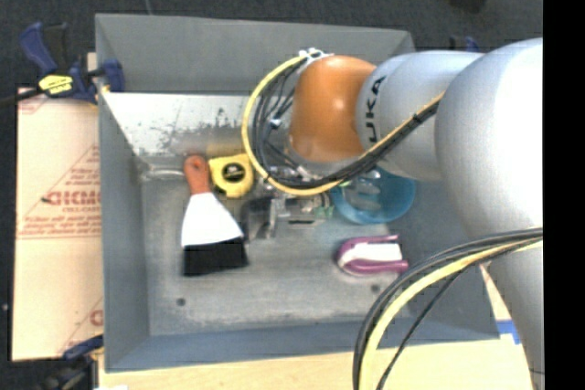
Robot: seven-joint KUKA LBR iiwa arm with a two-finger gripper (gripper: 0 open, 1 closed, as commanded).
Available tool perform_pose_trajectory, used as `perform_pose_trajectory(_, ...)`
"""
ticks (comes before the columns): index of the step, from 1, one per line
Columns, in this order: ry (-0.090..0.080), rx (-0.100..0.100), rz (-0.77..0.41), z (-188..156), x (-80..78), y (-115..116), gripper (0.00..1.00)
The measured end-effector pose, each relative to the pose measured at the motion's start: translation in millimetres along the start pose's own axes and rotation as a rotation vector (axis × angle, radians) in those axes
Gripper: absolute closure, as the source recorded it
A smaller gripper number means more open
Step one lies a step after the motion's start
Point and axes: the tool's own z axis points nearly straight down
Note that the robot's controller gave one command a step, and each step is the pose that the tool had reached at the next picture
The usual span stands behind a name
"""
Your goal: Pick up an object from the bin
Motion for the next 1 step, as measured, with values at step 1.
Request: perform_pose_trajectory(1,0.000,0.000,0.001,0.1,0.0,0.0,1.00)
